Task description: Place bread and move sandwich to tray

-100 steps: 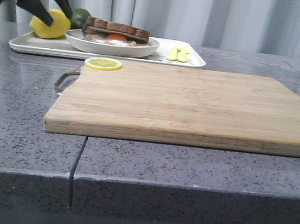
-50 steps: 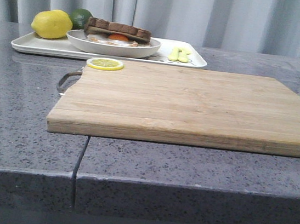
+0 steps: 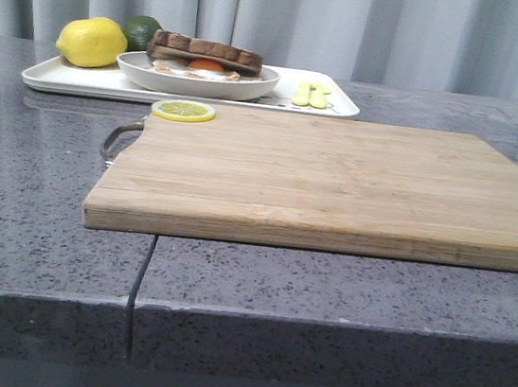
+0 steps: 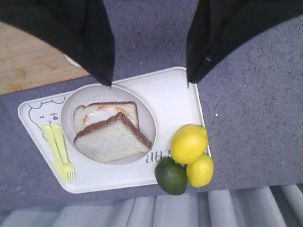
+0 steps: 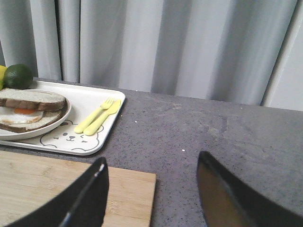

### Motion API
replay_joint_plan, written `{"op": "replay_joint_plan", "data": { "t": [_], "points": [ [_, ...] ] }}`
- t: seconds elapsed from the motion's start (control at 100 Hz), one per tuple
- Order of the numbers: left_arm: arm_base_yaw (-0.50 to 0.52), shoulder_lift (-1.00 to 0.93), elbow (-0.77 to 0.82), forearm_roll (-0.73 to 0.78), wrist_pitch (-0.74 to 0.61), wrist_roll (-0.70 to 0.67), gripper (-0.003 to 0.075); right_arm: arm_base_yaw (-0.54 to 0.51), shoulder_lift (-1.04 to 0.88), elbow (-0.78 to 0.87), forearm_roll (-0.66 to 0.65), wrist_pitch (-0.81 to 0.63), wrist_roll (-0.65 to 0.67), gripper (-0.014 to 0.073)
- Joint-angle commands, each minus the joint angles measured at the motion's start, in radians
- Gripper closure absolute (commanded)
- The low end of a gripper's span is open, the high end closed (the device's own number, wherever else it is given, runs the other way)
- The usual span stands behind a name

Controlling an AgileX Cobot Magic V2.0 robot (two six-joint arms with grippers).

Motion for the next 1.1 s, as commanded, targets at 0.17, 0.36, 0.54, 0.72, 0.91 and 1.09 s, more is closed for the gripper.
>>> {"op": "replay_joint_plan", "data": {
  "t": [0.17,0.36,0.54,0.72,0.91,1.09],
  "points": [
    [-0.074,-0.38,0.481,-0.004,-0.408,0.009,0.0393,-0.007,0.0,-0.027,0.01,-0.042,-0.004,0.0169],
    [-0.14,-0.649,0.924,-0.005,-0.757,0.009,0.0397,-0.007,0.0,-0.027,0.01,-0.036,-0.004,0.0169],
    [-0.15,-0.855,1.248,-0.023,-0.967,0.009,0.0398,-0.007,0.0,-0.027,0.01,-0.025,-0.004,0.0169],
    [-0.15,-0.989,1.437,-0.023,-1.081,0.009,0.0408,-0.007,-0.017,0.009,0.01,-0.026,-0.028,0.0169],
    [-0.15,-1.075,1.534,-0.023,-1.114,0.009,0.0452,-0.001,-0.141,0.129,0.01,-0.115,-0.037,0.0172],
    [-0.15,-1.092,1.568,-0.025,-1.115,0.009,0.0502,0.0,-0.302,0.225,0.01,-0.141,-0.037,0.0172]
  ]
}}
